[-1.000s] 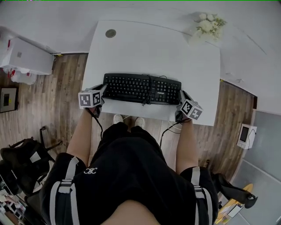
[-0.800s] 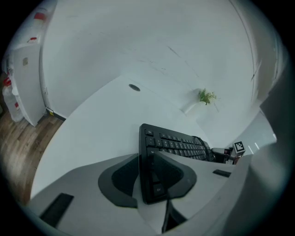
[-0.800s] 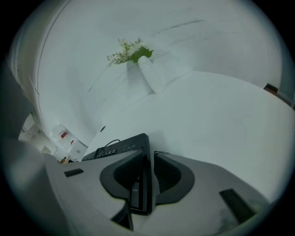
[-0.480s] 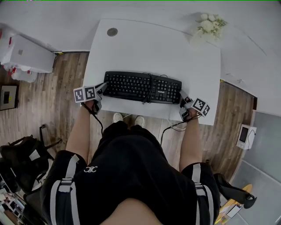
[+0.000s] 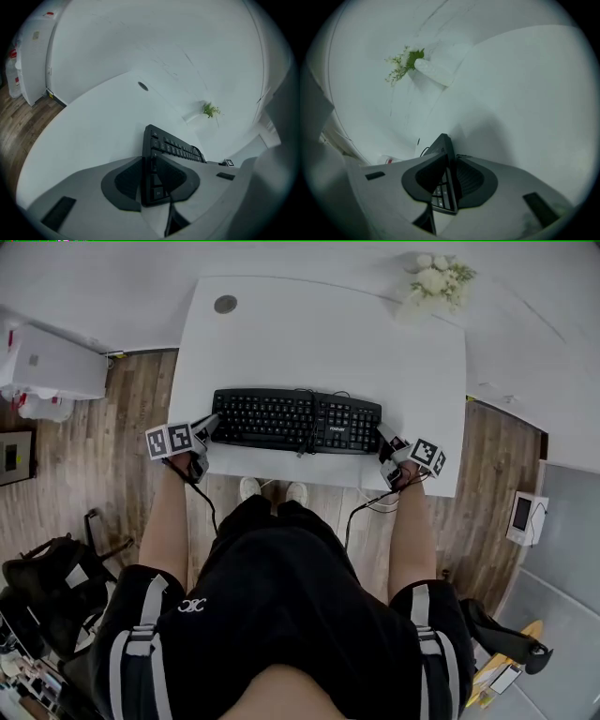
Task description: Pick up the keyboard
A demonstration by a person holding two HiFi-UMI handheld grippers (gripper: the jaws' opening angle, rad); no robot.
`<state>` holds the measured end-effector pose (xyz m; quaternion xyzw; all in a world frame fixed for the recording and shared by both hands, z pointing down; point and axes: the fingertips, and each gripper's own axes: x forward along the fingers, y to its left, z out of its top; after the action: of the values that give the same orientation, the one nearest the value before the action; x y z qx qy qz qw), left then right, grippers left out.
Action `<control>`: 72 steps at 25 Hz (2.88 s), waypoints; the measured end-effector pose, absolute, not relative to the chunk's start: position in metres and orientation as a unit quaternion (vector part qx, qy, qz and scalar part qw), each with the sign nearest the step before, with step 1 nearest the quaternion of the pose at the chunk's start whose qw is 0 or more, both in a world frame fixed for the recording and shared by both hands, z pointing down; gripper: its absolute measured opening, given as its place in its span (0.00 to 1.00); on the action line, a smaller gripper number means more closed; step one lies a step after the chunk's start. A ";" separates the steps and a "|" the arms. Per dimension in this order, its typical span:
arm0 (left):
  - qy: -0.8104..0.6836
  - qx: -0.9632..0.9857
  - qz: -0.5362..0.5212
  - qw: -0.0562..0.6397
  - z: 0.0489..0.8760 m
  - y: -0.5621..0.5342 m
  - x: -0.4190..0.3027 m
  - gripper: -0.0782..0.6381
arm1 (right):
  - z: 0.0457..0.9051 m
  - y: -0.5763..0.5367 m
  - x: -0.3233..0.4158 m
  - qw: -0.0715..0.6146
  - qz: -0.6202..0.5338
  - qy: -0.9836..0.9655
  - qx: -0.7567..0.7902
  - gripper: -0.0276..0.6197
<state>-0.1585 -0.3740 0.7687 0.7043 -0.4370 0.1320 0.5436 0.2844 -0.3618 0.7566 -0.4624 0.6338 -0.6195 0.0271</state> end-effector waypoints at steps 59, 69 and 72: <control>-0.439 0.869 -0.146 0.175 0.371 -0.410 -0.162 0.24 | 0.331 -0.369 0.283 0.213 -0.176 0.842 -0.463 0.13; -0.431 0.874 -0.133 0.179 0.371 -0.418 -0.159 0.24 | 0.336 -0.372 0.285 0.207 -0.184 0.836 -0.473 0.13; -0.430 0.875 -0.133 0.180 0.370 -0.418 -0.159 0.24 | 0.338 -0.372 0.284 0.212 -0.191 0.836 -0.469 0.13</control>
<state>-0.1589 -0.4180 0.3703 0.8747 -0.4298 -0.1329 0.1803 0.2843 -0.3717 0.3377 -0.4688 0.8359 -0.1914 0.2120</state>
